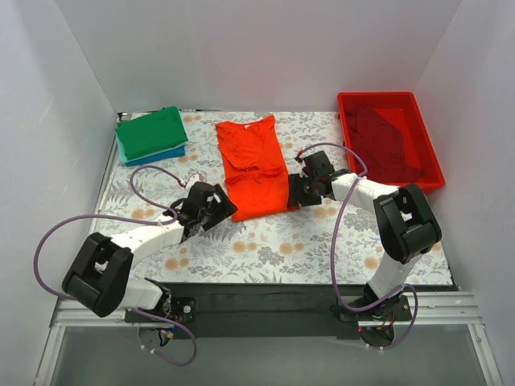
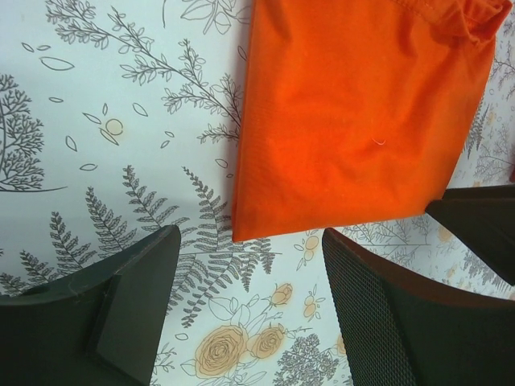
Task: Fold and stack the t-shirts
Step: Fold the tshirt
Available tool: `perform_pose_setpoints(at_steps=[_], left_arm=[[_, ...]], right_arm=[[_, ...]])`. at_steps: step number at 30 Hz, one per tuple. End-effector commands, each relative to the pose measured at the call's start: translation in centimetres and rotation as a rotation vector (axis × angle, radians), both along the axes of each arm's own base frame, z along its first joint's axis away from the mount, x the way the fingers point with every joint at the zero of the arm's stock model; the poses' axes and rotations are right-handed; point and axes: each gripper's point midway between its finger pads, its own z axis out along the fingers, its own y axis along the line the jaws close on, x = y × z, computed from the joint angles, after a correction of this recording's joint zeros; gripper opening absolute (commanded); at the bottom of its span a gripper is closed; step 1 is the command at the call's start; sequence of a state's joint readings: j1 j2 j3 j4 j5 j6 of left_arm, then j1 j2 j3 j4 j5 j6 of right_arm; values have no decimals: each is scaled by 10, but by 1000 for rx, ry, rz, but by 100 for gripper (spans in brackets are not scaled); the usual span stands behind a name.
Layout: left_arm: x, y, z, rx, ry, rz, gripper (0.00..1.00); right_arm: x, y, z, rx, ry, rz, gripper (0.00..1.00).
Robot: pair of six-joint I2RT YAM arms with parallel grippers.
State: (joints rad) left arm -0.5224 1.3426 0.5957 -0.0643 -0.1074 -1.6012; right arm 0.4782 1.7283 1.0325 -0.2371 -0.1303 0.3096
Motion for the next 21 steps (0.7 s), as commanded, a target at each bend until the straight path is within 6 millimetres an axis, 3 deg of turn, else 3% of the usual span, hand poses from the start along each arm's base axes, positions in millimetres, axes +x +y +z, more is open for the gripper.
perform_pose_setpoints(at_steps=[1, 14, 21], left_arm=[[-4, -1, 0, 7, 0, 2, 70], [-11, -11, -14, 51, 49, -4, 67], [-10, -15, -24, 61, 77, 8, 60]], right_arm=[[6, 2, -7, 3, -12, -4, 60], [-11, -3, -23, -4, 50, -16, 19], [-14, -3, -25, -2, 57, -17, 14]])
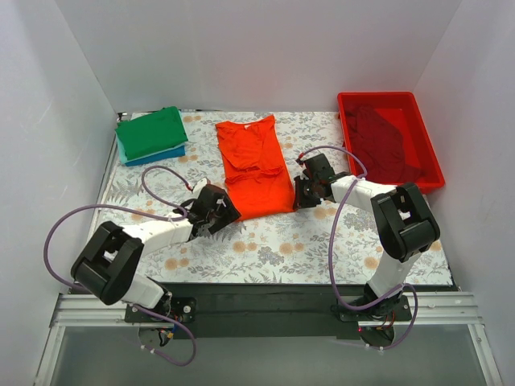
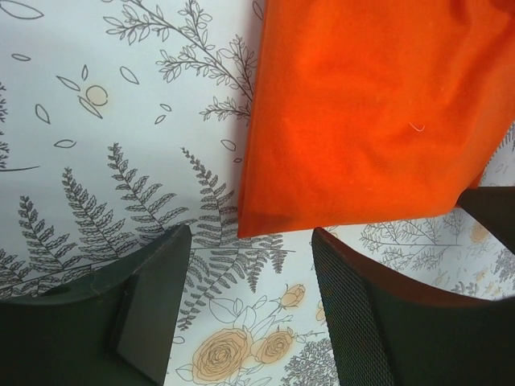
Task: Fold and stack the t-shirts
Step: Fold the tshirt
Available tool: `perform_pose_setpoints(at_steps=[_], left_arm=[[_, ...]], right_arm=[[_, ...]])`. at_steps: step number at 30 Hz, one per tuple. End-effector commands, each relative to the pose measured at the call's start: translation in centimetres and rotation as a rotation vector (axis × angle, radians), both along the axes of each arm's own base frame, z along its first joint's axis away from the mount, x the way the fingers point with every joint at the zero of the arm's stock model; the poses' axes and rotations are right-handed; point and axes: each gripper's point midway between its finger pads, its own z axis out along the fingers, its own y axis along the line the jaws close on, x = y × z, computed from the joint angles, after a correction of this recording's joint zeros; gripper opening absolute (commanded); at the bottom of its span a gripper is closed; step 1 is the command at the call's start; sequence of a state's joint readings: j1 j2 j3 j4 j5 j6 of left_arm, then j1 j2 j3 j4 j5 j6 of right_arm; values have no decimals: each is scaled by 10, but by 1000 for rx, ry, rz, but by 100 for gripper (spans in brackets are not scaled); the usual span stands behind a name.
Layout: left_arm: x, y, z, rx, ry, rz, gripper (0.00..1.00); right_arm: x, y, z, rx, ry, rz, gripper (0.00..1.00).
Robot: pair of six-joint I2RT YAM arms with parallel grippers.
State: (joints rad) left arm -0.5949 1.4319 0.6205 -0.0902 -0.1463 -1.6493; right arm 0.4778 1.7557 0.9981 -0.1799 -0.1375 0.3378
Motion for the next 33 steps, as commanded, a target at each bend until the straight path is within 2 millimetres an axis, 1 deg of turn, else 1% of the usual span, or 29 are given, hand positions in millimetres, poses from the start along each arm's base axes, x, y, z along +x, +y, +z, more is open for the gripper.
perform_pose_setpoints(at_steps=[1, 8, 11, 12, 14, 15, 16, 17, 19, 22, 23, 25, 27, 28, 29, 30, 31, 33], left_arm=[[3, 0, -2, 25, 1, 22, 60], [3, -5, -9, 37, 19, 17, 49], [3, -6, -14, 37, 21, 13, 43], [3, -5, -17, 45, 24, 17, 40], [2, -4, -21, 49, 31, 18, 29], [2, -4, -23, 50, 33, 18, 21], [2, -4, -25, 51, 36, 19, 1], [0, -3, -29, 59, 47, 19, 0], [0, -4, -31, 63, 48, 9, 0], [1, -5, -24, 76, 28, -10, 0], [3, -6, -15, 68, 3, -16, 0], [4, -6, -6, 68, -28, -39, 0], [6, -14, 8, 44, -57, -78, 0], [5, -13, 10, 49, -54, -89, 0], [2, -15, 13, 44, -50, -111, 0], [3, -18, 22, 30, -68, -122, 0], [-1, -18, 25, 29, -65, -134, 0], [-4, -20, 34, 14, -79, -151, 0]], right_arm=[[-12, -4, -11, -17, 40, 3, 14], [-12, -4, -11, -15, 41, 1, 11], [-12, -5, -11, -14, 40, 0, 9], [-12, -4, -11, -14, 40, 1, 9], [-12, -5, -11, -14, 40, 0, 6], [-13, -4, -11, -12, 40, 2, 6], [-12, -4, -10, -7, 39, 1, 4], [-13, -3, -9, -6, 39, 3, 3], [-13, -3, -8, 0, 39, 5, 1], [-16, -2, -1, 17, 31, 10, 1], [-17, -2, 1, 20, 29, 13, 1], [-19, -2, 7, 27, 22, 14, 1], [-22, -3, 13, 33, 19, 17, 1], [-24, -3, 20, 40, 11, 17, 1], [-27, -4, 22, 43, 11, 18, 1], [-29, -5, 25, 50, 10, 12, 1], [-31, -5, 34, 59, -5, 12, 1], [-37, -6, 41, 67, -13, 10, 1]])
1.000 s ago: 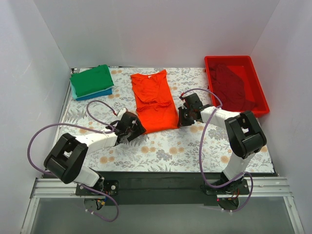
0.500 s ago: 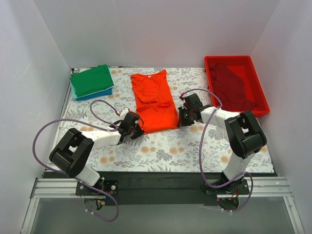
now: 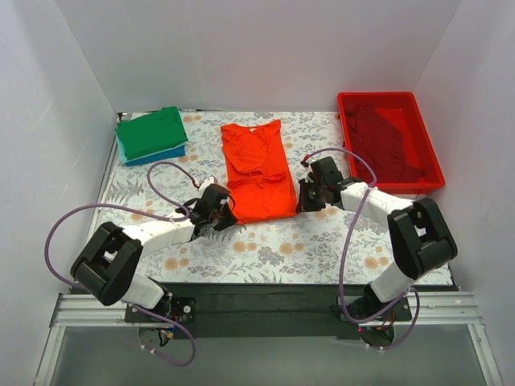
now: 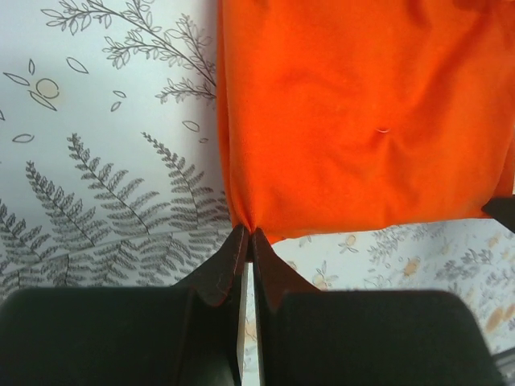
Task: Fold and stack the t-shirts
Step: Fold the tshirt
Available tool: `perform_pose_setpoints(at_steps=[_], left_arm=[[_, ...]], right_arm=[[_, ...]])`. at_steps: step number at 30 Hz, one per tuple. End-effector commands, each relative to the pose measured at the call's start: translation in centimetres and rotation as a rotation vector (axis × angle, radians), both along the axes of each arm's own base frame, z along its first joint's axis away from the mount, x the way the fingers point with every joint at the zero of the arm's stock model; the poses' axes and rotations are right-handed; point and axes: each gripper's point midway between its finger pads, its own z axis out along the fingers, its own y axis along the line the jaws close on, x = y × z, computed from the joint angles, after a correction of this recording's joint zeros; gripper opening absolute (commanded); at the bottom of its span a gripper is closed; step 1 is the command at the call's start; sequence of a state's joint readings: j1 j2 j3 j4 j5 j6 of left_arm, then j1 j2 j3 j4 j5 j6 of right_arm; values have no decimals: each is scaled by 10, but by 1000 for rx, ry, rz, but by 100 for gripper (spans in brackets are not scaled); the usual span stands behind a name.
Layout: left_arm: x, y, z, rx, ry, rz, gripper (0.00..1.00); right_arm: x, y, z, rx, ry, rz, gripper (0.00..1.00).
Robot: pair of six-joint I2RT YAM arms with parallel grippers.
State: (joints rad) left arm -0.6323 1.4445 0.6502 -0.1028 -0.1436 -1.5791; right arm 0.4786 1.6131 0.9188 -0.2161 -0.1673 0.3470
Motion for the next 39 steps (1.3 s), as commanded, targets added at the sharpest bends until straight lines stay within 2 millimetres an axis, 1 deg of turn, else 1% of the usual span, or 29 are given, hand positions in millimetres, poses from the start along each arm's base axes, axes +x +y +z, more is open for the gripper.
perform_pose_setpoints(at_steps=[1, 3, 4, 6, 8, 9, 10, 12, 13, 14, 15, 17, 21, 23, 26, 28, 34, 38, 39], left_arm=[[-2, -8, 42, -47, -77, -67, 0], [-5, -15, 56, -78, -103, -117, 0], [-6, -17, 66, -94, -118, -136, 0], [-11, -24, 76, -121, -118, -174, 0], [-16, -26, 87, -131, -126, -189, 0], [-20, -25, 88, -127, -114, -189, 0], [-22, -25, 96, -140, -128, -189, 0], [-28, -23, 102, -151, -126, -187, 0], [-32, -20, 109, -166, -131, -178, 0], [-35, -18, 110, -170, -129, -176, 0], [-39, -16, 114, -176, -132, -176, 0], [-45, -14, 115, -186, -117, -165, 0], [-64, -20, 118, -249, -71, -182, 0], [-71, -22, 118, -260, -52, -186, 0], [-82, -22, 122, -277, -28, -187, 0], [-90, -25, 129, -305, -23, -203, 0], [-111, -26, 130, -321, 24, -207, 0], [-122, -30, 136, -337, 36, -213, 0], [-126, -29, 135, -330, 47, -211, 0]], right_arm=[[-15, -1, 29, 38, -24, 2, 1], [-21, -3, 35, 41, -34, 1, 1], [-26, -3, 44, 50, -47, 3, 1], [-30, -4, 53, 57, -59, 4, 1], [-37, -6, 63, 53, -80, 4, 1], [-42, -8, 65, 48, -74, 3, 1], [-44, -10, 73, 53, -95, 0, 1], [-51, -14, 77, 50, -96, -6, 1], [-54, -16, 83, 55, -112, -7, 1], [-57, -17, 83, 56, -109, -10, 1], [-61, -19, 88, 61, -115, -12, 1], [-67, -20, 90, 61, -113, -14, 1], [-81, -22, 100, 64, -122, -14, 1], [-85, -24, 102, 64, -127, -23, 1], [-93, -26, 108, 72, -131, -32, 1], [-100, -27, 112, 81, -131, -35, 1], [-119, -30, 122, 94, -133, -47, 1], [-132, -32, 126, 101, -124, -49, 1], [-135, -32, 129, 107, -129, -44, 1]])
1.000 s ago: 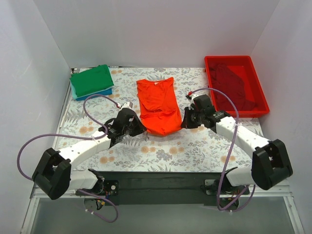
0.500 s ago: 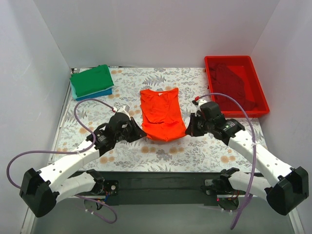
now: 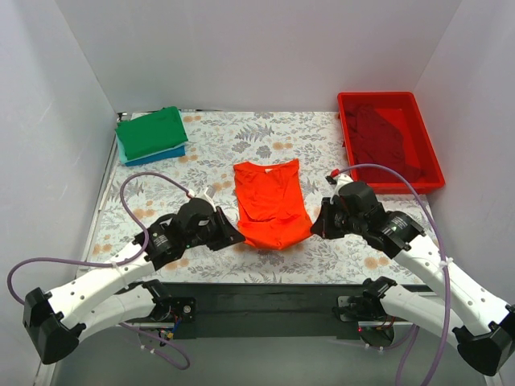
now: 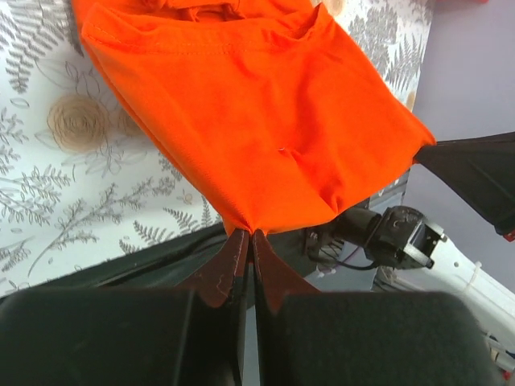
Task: Fold and stack the t-shirts
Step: Fold the tshirt
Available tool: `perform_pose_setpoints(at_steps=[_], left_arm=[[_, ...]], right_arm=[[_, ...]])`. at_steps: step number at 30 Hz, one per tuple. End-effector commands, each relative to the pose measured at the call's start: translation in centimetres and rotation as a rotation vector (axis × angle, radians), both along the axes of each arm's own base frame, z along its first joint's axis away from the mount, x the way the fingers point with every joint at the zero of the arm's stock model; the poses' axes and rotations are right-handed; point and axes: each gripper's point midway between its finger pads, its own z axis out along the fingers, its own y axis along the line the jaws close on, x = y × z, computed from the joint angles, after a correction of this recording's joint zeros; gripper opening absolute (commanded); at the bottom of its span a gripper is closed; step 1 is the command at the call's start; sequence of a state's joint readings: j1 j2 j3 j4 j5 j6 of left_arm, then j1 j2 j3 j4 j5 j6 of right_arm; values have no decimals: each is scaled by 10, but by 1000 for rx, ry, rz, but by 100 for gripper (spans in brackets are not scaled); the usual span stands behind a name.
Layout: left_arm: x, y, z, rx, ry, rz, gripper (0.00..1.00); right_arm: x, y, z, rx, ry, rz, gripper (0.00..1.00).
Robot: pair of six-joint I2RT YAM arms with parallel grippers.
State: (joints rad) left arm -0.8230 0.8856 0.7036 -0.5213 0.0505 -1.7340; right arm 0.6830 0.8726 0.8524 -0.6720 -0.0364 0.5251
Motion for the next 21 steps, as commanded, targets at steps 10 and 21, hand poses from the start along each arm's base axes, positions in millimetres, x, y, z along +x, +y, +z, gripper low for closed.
perform_pose_setpoints(at_steps=[10, 21], left_arm=[[2, -8, 9, 3, -19, 69, 0], [40, -21, 2, 40, -90, 141, 0]], right_arm=[[10, -16, 19, -43, -76, -119, 1], [65, 3, 36, -61, -183, -187, 1]])
